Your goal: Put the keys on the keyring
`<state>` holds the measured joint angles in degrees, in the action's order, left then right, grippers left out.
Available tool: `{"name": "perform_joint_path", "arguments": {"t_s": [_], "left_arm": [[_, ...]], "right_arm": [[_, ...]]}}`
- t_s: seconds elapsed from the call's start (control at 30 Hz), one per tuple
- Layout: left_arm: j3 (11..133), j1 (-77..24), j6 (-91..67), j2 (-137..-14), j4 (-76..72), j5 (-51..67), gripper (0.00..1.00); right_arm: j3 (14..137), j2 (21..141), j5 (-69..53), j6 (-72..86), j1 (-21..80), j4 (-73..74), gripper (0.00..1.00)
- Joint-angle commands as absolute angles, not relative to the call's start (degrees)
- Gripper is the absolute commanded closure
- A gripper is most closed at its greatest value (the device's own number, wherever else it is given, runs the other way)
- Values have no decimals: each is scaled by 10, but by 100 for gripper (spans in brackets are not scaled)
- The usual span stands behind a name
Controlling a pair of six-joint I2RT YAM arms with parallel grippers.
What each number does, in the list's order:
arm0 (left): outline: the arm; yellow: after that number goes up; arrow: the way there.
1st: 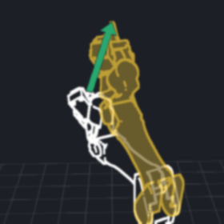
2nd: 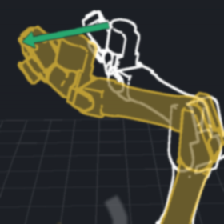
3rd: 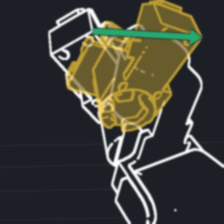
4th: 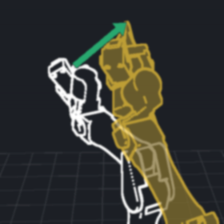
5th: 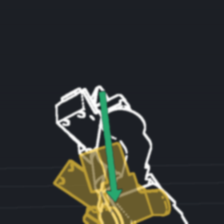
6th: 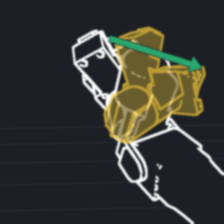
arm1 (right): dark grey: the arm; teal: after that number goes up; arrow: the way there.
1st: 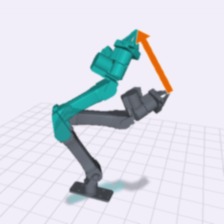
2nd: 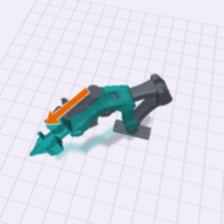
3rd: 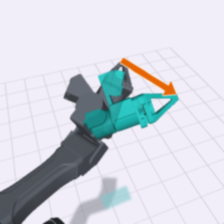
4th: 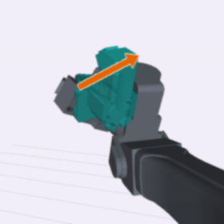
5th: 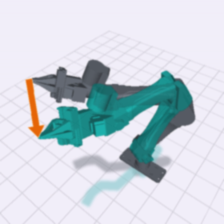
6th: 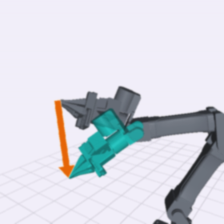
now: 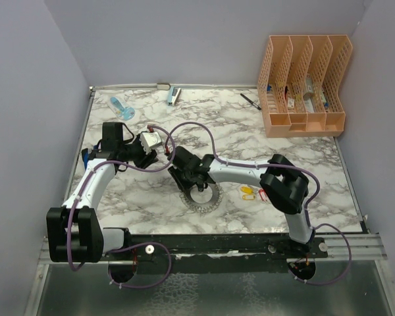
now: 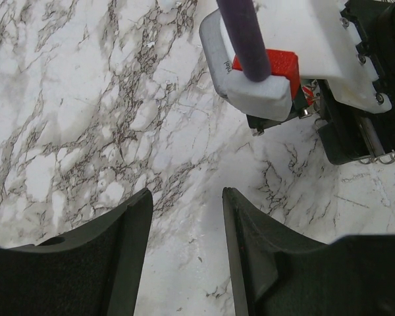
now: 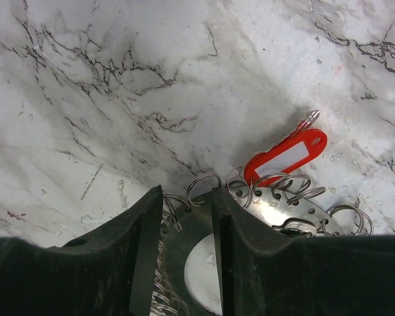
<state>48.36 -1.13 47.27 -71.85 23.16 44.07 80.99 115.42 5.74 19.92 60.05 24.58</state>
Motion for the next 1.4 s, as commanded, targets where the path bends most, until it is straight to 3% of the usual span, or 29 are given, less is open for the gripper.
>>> {"name": "perform_joint_path", "arguments": {"t_s": [0.0,0.37,0.7,0.87,1.07,1.37], "left_arm": [[497,-8,472,-708,228,446,51],[497,-8,473,-707,231,455,51],[496,-8,473,-709,233,462,51],[495,-8,474,-711,233,464,51],[496,-8,476,-713,235,472,51],[496,-8,473,-716,232,479,51]], "right_arm": [[831,1177,66,208,604,261,64],[848,1191,116,221,604,278,64],[841,1191,152,231,604,283,73],[835,1165,143,228,604,275,66],[821,1119,128,227,608,273,48],[855,1153,161,231,607,284,51]]}}
